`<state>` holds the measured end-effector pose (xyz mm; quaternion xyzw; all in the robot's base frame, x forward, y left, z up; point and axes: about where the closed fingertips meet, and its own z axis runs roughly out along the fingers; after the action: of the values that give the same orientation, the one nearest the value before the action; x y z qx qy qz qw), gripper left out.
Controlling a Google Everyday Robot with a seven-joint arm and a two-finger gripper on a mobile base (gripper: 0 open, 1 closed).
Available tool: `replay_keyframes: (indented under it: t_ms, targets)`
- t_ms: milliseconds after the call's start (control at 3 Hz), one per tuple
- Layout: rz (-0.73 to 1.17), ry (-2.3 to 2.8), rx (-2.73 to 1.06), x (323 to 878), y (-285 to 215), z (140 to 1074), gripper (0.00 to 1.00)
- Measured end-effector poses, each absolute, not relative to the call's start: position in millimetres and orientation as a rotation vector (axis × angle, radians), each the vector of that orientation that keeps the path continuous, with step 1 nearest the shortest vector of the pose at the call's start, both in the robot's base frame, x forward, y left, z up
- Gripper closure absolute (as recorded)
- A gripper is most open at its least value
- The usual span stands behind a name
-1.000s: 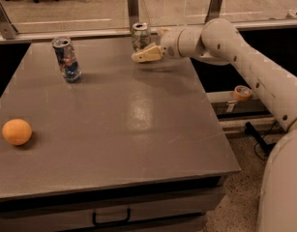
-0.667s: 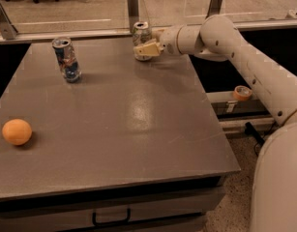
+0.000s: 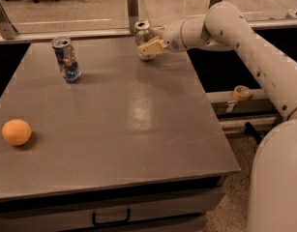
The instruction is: Knock 7up can over
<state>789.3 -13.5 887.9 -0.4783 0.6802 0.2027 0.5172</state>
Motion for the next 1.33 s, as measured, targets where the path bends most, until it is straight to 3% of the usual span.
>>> replay_keyframes:
  t_ms: [333, 1000, 1333]
  targets:
    - [0.442, 1.643, -1.26, 780.3, -19.5, 919.9, 1.0]
    - [0.382, 1.689, -1.569, 730.4, -12.2, 968.9, 1.0]
    - [0.425, 1.747, -1.775, 687.0, -11.0, 950.9, 1.0]
